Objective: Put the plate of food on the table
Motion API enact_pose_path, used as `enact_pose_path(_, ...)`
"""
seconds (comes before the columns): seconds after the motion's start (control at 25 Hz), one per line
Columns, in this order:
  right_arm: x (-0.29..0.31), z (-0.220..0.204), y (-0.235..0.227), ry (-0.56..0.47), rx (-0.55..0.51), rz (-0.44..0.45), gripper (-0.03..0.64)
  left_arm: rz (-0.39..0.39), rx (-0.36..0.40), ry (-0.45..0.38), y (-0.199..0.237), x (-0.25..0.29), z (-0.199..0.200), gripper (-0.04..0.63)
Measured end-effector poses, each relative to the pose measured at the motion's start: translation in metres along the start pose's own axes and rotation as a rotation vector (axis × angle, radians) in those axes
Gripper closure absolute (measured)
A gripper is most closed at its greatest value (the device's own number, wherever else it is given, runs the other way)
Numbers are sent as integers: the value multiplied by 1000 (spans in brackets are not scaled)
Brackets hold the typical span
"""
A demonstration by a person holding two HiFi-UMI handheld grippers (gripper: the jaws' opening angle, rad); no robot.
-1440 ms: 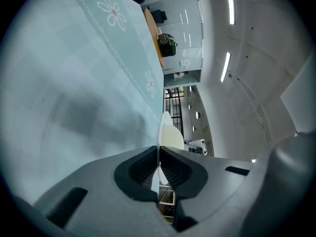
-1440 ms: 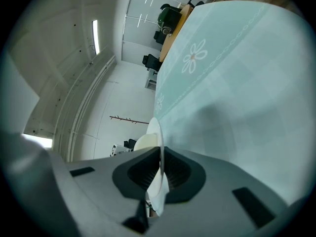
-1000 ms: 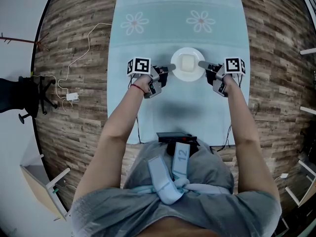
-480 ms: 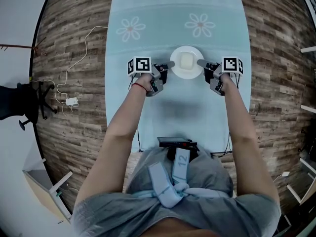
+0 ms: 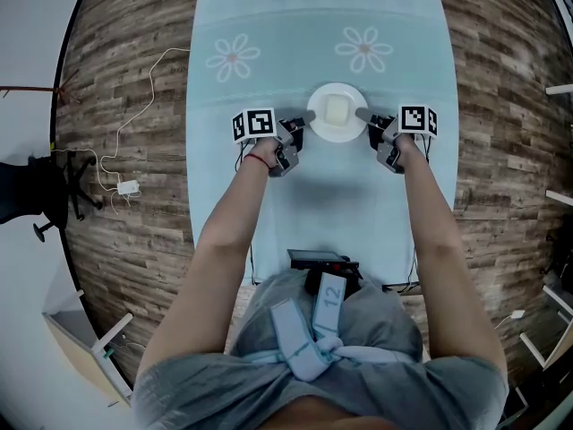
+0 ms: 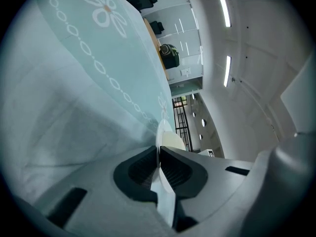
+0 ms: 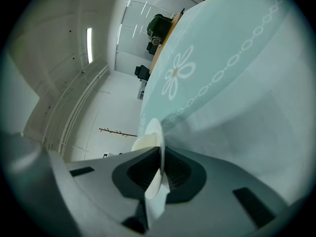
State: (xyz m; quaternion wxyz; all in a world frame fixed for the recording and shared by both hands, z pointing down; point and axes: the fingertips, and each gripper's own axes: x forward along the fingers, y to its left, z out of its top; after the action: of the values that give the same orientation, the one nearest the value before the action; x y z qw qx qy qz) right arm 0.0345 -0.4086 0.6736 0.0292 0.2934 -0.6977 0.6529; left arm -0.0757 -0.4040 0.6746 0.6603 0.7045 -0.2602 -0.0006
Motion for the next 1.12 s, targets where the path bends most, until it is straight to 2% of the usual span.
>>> enact_pose_path(0.48,1,-2,-6,-2,26,0,578,3,-29,-22,1,1,0,568)
enact_pose_path(0.72,0,-1,-6,-11,47,10,579,95,-4,-32,5,0,0,564)
enact_pose_path(0.8,0,-2,-7,-10,43,0,580,121,2,-40,5,-2,0,536)
enact_pose_path(0.88,0,-2,-7,-10,41,-8,580,155,25,-53,4,-5,1,498)
enact_pose_path(1.0,1,-2,-7,-10,34,-17,580,222,95,-82,0,-13,4,494)
enact_pose_path(1.12,1,-2,-8,-8,31,-26,579,215,137,-120,-17,-15,5,494)
